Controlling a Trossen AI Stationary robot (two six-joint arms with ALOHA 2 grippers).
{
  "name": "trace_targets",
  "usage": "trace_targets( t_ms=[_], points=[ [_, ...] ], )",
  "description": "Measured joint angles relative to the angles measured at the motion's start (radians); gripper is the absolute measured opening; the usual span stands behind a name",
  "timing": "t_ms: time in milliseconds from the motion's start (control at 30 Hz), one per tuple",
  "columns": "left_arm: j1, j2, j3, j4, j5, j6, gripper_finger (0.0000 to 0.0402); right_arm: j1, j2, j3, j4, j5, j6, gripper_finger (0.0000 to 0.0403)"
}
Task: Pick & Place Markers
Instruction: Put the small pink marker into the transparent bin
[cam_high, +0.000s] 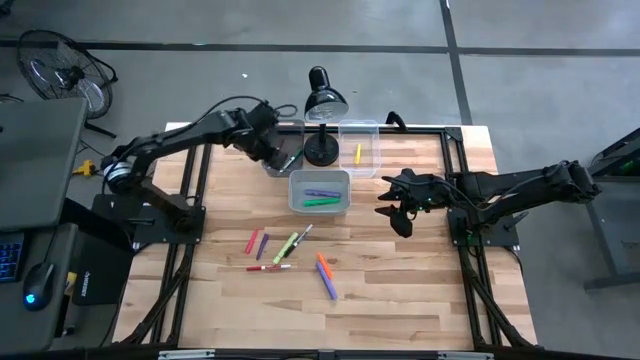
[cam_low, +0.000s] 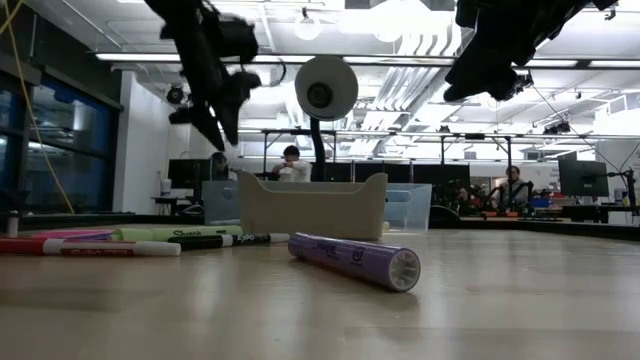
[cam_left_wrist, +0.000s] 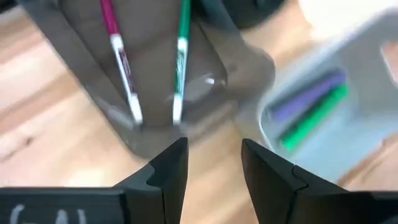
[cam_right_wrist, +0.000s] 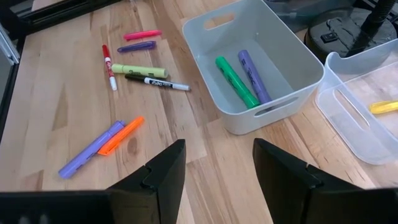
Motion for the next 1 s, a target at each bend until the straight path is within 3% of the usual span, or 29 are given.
trace_targets(
  t_ms=[567, 800, 1000],
  points=[
    [-0.543, -0.056, 0.002, -0.052, -0.169, -0.339, 0.0147, 0.000, 0.000, 0.000, 0.000, -0.027, 0.039, 0.0176],
    [-0.697, -0.056, 0.002, -0.085, -0.281, -0.514, 0.0147, 0.001, 0.000, 0.000, 0.000, -0.047, 0.039, 0.0176],
    [-0.796, -0.056, -0.019, -0.132, -0.299, -0.644, 0.0147, 0.001, 0.000, 0.000, -0.016, -0.050, 0.029, 0.0176]
  ],
)
